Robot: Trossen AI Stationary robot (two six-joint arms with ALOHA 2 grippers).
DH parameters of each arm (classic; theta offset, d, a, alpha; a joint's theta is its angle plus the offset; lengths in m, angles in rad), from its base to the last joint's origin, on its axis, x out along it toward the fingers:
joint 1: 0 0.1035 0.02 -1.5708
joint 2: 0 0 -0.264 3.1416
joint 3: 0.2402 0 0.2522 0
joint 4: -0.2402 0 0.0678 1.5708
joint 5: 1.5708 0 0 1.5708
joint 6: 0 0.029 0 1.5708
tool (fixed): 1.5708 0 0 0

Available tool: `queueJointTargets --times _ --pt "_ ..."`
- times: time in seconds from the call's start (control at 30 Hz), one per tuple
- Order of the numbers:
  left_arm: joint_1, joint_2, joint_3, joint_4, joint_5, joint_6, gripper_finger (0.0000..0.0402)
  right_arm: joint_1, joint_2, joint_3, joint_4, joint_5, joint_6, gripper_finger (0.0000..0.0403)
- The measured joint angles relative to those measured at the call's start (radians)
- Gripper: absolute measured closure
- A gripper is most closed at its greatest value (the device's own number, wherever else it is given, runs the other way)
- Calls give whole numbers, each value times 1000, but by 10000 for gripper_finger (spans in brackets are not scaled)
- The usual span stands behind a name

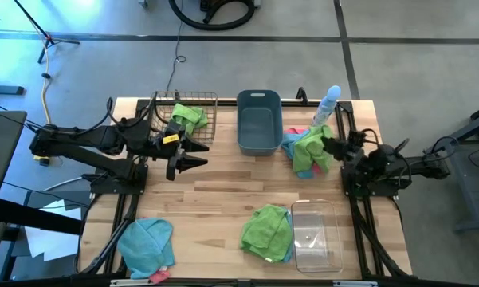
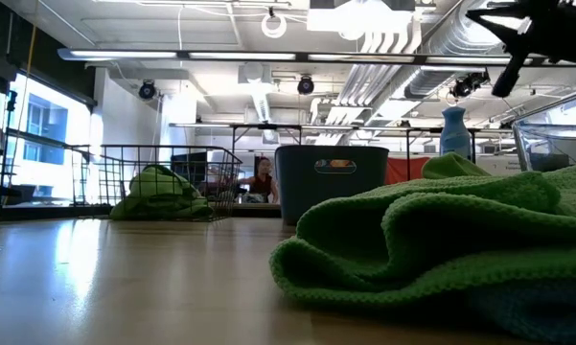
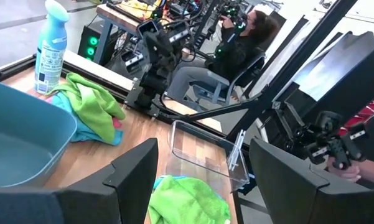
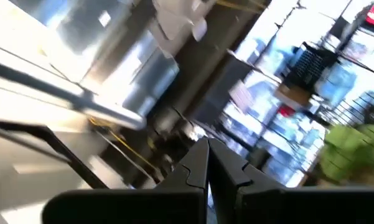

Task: Sort microfiber towel by color & place in baskets
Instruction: Put the top green towel into the wire basket

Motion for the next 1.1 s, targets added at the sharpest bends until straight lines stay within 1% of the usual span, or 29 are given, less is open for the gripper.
queueJointTargets --times 0.07,0.13,0.2,0.27,0.33,0.4,0.47,0.6,0.7,0.77,0.87,0.93,1.0,1.1 --pt "0 -6 0 -4 0 16 161 0 51 33 3 31 -5 402" --pt "1 -16 0 -4 0 45 161 0 112 83 -39 52 -4 397" --pt "11 -30 0 -21 -4 60 161 0 182 146 -116 57 -4 384" --pt "27 -45 0 -34 -7 61 161 -5 258 227 -213 59 -8 362" --pt "45 -65 0 -54 -9 69 161 -16 328 323 -373 59 -26 331" --pt "61 -83 0 -68 -11 76 161 -35 391 431 -580 64 -33 294" --pt "72 -96 0 -82 -11 77 161 -57 456 537 -788 77 8 256" --pt "87 -122 0 -127 -11 94 161 -107 582 717 -1143 77 190 178" --pt "96 -135 0 -162 -11 128 161 -158 676 812 -1370 56 344 139" --pt "103 -142 0 -180 -11 150 161 -203 743 864 -1516 39 478 128" --pt "113 -148 0 -179 -11 180 161 -273 838 918 -1680 -30 570 126" --pt "120 -152 0 -181 -11 202 161 -307 895 932 -1719 -74 580 126" --pt "126 -153 0 -177 -12 229 161 -339 942 932 -1720 -108 587 126" --pt "137 -152 0 -181 -18 266 161 -380 1007 930 -1713 -129 626 126"
